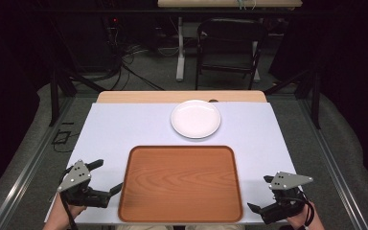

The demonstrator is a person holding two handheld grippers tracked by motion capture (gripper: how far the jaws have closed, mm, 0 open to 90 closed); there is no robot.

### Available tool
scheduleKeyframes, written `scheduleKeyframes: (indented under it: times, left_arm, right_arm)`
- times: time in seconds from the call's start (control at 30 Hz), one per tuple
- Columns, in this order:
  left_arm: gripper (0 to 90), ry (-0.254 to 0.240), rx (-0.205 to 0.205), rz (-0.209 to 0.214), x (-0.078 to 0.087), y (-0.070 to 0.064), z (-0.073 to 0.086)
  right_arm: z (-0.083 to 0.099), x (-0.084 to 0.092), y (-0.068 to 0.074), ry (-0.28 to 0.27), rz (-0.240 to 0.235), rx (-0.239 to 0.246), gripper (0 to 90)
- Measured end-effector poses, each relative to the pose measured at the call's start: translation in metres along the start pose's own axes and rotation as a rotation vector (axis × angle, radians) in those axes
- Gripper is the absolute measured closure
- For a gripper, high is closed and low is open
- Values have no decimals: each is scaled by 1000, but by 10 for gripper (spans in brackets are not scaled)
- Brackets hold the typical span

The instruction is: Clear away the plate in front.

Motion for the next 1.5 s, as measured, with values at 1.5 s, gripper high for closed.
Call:
scheduleKeyframes:
  times: [1.5]
  left_arm:
    - [17,51,115,90,-108,-46,-30]
  right_arm:
    - [3,-2,2,39,-15,17,0]
Point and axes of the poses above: each handheld gripper's, and its own axes: x roughly backward along the jaws, z roughly out of its underside, y roughly to its left, the point moved 8 cm from there along -x, roughly forward along the jaws, and after that the axes turned 10 degrees about -y, right-handed, at the moved point
